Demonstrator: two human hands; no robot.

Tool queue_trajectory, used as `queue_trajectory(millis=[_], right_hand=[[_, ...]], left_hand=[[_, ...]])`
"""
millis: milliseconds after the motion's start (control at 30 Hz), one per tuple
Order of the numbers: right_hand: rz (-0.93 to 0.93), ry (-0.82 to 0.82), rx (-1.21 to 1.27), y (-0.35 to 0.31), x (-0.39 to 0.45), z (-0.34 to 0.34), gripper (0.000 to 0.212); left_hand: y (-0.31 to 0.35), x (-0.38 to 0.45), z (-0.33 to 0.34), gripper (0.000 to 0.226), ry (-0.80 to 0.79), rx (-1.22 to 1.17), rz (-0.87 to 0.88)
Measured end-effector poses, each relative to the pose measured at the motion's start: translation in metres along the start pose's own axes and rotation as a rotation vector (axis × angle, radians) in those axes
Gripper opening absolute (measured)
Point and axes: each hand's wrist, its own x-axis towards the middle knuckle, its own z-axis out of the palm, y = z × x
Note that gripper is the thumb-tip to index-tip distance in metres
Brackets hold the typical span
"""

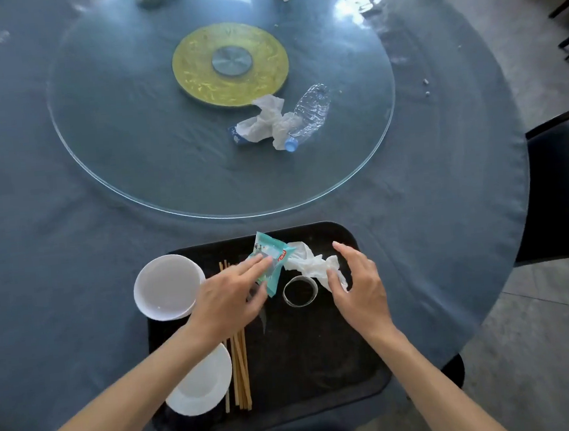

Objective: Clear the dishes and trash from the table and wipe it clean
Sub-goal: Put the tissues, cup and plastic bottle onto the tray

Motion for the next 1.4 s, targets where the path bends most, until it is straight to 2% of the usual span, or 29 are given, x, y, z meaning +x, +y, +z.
queue_trajectory(millis=[200,300,500,633,700,767,867,967,1200,1400], right_hand=[[-0.134,-0.014,-0.066,-0.035,0.125,-0.008,0.064],[-0.178,-0.042,-0.126,-0.054,0.194,0.001,0.068],[-0.263,-0.221,-0.385,-0.072,0.306,0.046,0.075],[-0.319,-0.355,-0.584,-0.067,0.344,0.073,0.077],[-0.33,-0.377,-0.67,-0.064,0.353,0.084,0.076],[-0.331,-0.362,-0.7,-0.061,0.356,0.093,0.067],[-0.347,-0.278,-0.679,-0.057,0.354,0.107,0.05],[-0.388,-0.163,-0.663,-0.051,0.347,0.118,0.047],[-0.489,0.045,-0.442,-0.064,0.321,0.104,0.042],[-0.452,0.018,-0.271,-0.085,0.247,0.052,0.047]], left_hand=[[-0.044,0.139,-0.049,0.059,0.062,0.027,-0.107],[-0.066,0.204,-0.056,0.064,0.03,0.037,-0.198],[-0.097,0.291,-0.035,0.076,-0.077,0.018,-0.276],[-0.118,0.327,-0.011,0.077,-0.171,0.038,-0.23],[-0.129,0.337,-0.003,0.072,-0.186,0.053,-0.208],[-0.138,0.341,0.004,0.061,-0.152,0.054,-0.179],[-0.149,0.337,0.012,0.04,-0.004,0.023,-0.126],[-0.152,0.332,0.013,0.028,0.092,-0.014,-0.114],[-0.134,0.3,-0.006,0.022,0.233,-0.123,-0.106],[-0.095,0.231,-0.032,0.022,0.325,-0.186,-0.137]])
